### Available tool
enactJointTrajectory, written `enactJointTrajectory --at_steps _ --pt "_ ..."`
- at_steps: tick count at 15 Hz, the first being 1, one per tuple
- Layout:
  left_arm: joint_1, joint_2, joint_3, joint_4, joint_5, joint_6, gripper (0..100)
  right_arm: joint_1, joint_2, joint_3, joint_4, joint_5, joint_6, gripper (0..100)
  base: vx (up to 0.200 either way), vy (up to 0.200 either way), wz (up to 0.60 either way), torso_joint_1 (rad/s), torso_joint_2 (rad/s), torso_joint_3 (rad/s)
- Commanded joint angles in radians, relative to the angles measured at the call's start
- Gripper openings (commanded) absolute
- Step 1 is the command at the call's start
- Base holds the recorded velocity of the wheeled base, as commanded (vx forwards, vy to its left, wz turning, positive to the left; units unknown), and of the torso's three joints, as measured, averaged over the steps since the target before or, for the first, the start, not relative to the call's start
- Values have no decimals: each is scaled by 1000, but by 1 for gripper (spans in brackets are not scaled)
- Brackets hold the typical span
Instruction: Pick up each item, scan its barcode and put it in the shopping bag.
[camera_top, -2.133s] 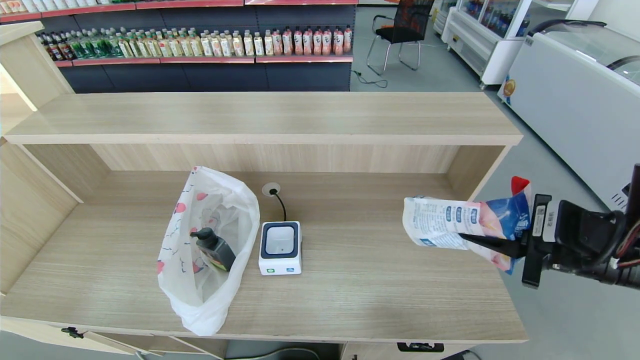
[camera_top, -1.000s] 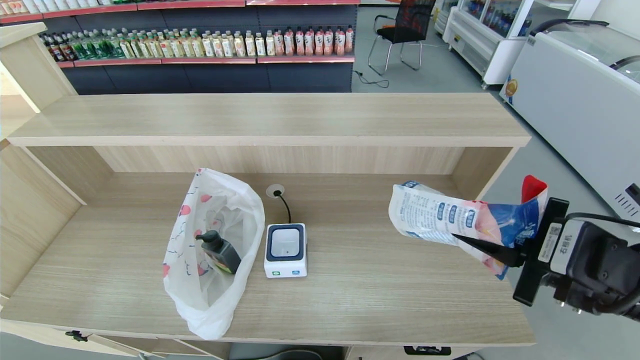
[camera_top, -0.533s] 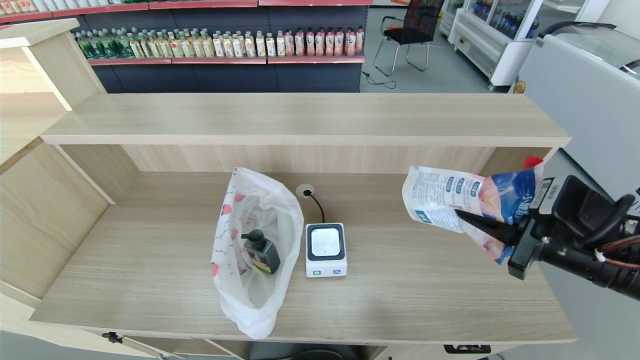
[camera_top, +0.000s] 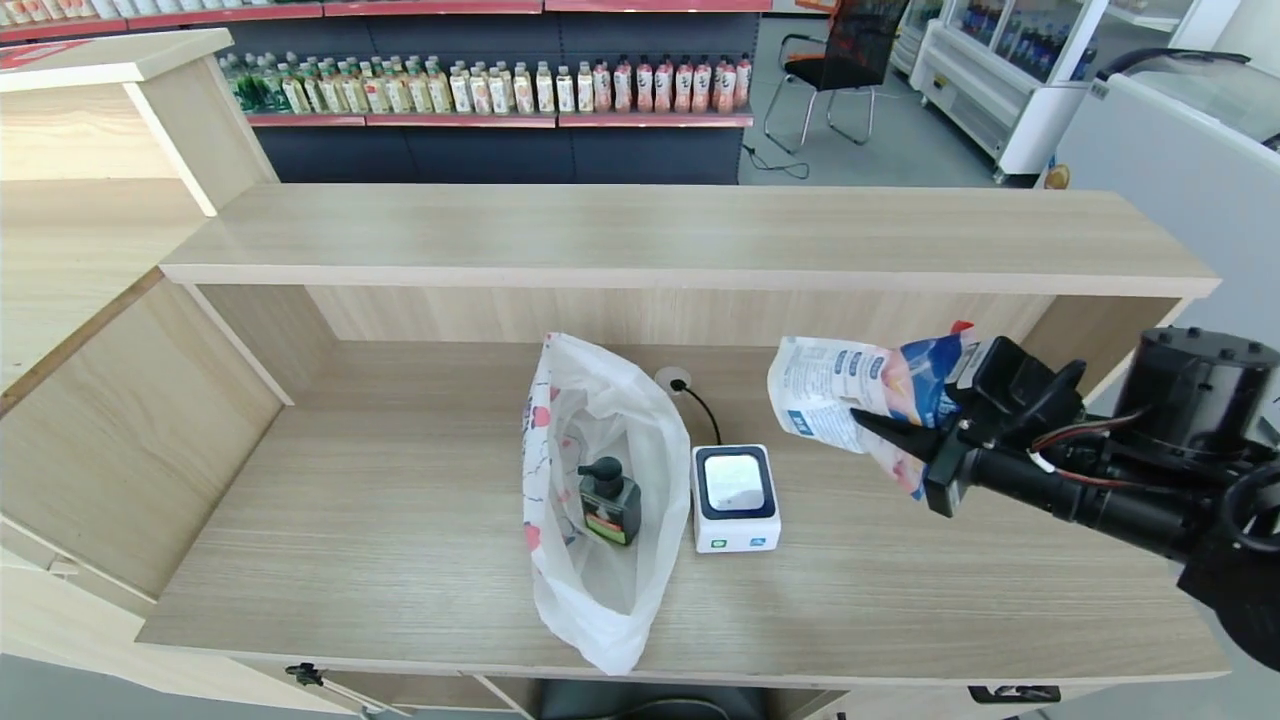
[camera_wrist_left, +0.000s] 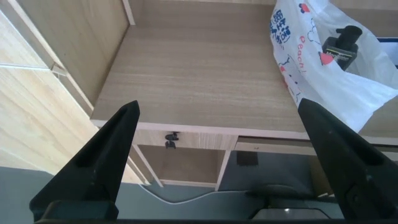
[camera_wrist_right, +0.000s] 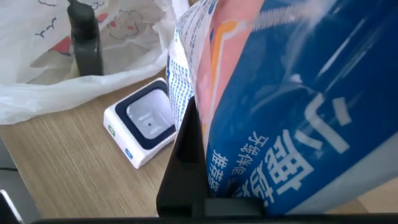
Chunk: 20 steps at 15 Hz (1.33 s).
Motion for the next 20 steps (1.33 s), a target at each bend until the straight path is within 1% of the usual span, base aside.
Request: enactJointTrajectory --at_steps 1,2,4,6,8,10,11,12,16,20 --pt "1 0 0 0 0 -1 100 -4 107 -4 -23 29 3 0 0 0 0 0 0 0" --pt "1 0 0 0 0 1 100 -4 132 -4 -23 66 20 0 0 0 0 0 0 0" --pt "1 0 0 0 0 1 100 -21 170 6 -23 92 50 0 0 0 0 0 0 0" --pt "1 0 0 0 0 1 100 -23 211 -8 -27 92 104 0 0 0 0 0 0 0" --pt "1 0 0 0 0 1 100 -36 273 -48 -50 90 113 0 0 0 0 0 0 0" --pt "1 0 0 0 0 1 100 -58 360 -142 -77 92 118 0 0 0 0 0 0 0" --pt "1 0 0 0 0 2 100 -58 368 -157 -76 95 128 0 0 0 0 0 0 0" --pt "1 0 0 0 0 2 100 -52 374 -180 -69 101 171 0 0 0 0 0 0 0" --pt "1 0 0 0 0 1 100 -49 391 -180 -68 104 168 0 0 0 0 0 0 0" --pt "1 0 0 0 0 2 100 -23 428 -195 -73 104 162 0 0 0 0 0 0 0"
